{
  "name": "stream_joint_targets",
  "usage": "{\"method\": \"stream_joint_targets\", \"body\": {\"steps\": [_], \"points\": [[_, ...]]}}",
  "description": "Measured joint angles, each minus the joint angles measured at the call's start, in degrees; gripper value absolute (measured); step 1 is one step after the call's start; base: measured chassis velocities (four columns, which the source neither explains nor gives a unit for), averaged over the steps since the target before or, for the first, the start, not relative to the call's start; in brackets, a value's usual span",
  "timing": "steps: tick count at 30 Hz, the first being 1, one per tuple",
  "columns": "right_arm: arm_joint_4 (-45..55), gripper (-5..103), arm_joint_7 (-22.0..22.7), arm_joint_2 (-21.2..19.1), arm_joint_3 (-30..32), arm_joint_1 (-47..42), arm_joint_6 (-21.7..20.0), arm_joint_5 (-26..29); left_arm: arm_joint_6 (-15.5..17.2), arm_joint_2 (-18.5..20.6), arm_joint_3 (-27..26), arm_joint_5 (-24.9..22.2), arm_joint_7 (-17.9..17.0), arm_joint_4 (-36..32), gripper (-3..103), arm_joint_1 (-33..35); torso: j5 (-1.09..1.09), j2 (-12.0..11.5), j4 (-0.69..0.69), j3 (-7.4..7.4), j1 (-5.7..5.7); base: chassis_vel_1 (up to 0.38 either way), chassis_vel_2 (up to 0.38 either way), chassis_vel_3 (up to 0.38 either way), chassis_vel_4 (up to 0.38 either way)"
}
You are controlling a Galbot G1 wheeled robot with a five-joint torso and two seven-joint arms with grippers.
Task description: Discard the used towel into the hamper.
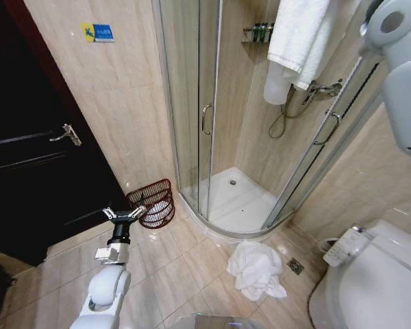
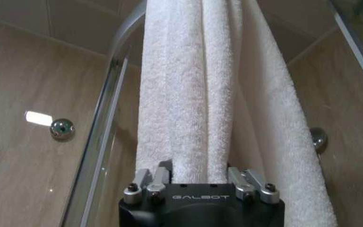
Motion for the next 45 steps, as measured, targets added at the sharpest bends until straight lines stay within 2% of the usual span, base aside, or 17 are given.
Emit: {"method": "stream_joint_targets", "body": {"steps": [2, 3, 6, 9, 14, 21, 25, 29, 32, 37, 45], "points": [[0.0, 30, 0.3, -0.1, 0.0, -0.4, 0.0, 0.0, -0.1, -0.1, 0.1, 0.1, 0.0, 0.1, 100, 0.1, 0.0, 0.0, 0.0, 0.0, 0.0, 0.0, 0.0, 0.0, 0.0], [0.0, 30, 0.3, -0.1, 0.0, -0.4, 0.0, 0.0, -0.1, -0.1, 0.1, 0.1, 0.0, 0.1, 100, 0.1, 0.0, 0.0, 0.0, 0.0, 0.0, 0.0, 0.0, 0.0, 0.0], [0.0, 14, 0.2, -0.3, 0.2, -1.0, 0.2, -0.3, -0.2, -0.2, 0.2, 0.2, 0.0, 0.1, 100, 0.2, 0.0, 0.0, 0.0, 0.0, 0.0, 0.0, 0.0, 0.0, 0.0], [0.0, 8, 0.0, -0.4, 0.4, -1.3, 0.4, -0.4, -0.3, -0.2, 0.1, 0.2, 0.0, 0.1, 100, 0.4, 0.0, 0.0, 0.0, -0.01, 0.0, 0.0, 0.0, 0.0, 0.0], [0.5, 8, -0.2, -0.9, 0.8, -2.4, 0.4, -0.5, -0.6, -0.3, 0.1, 0.2, 0.0, 0.3, 100, 0.7, -0.01, 0.0, 0.0, -0.01, -0.01, 0.0, 0.0, 0.0, 0.0], [5.5, 8, -0.2, -3.7, 3.1, -7.5, 0.4, -0.4, -1.0, -0.5, 0.0, 0.2, 0.1, 0.3, 100, 1.4, -0.01, 0.0, 0.0, -0.02, -0.01, 0.0, 0.0, 0.0, 0.0], [10.8, 8, -0.1, -6.5, 5.6, -13.2, 0.0, 0.2, -1.3, -0.8, -0.1, 0.3, 0.1, 0.3, 100, 1.7, 0.0, 0.0, 0.0, -0.02, -0.02, 0.0, 0.0, 0.0, 0.0], [13.0, 8, -0.1, -7.5, 7.5, -17.1, 0.0, 0.1, -1.7, -1.0, -0.1, 0.4, 0.1, 0.4, 100, 2.0, -0.01, 0.0, -0.01, -0.03, -0.02, 0.0, 0.0, 0.0, 0.0], [16.4, 8, -0.2, -8.8, 11.4, -25.3, 0.0, -0.5, -2.6, -1.0, -0.5, 0.4, 0.1, 0.8, 100, 2.5, 0.01, 0.0, 0.0, -0.02, -0.02, 0.0, 0.0, 0.0, 0.0], [19.6, 8, -0.1, -9.7, 13.7, -31.9, 0.1, -0.8, -3.5, -1.1, -0.9, 0.3, 0.1, 1.4, 100, 2.8, 0.05, 0.0, -0.01, 0.0, -0.01, 0.0, 0.0, 0.0, 0.0], [25.6, 8, 2.1, -10.3, 16.8, -40.3, 0.5, -1.0, -4.3, -1.4, -1.3, 0.0, 0.1, 1.8, 100, 3.1, -0.03, 0.0, 0.01, -0.01, -0.01, 0.0, 0.0, 0.0, 0.0]]}}
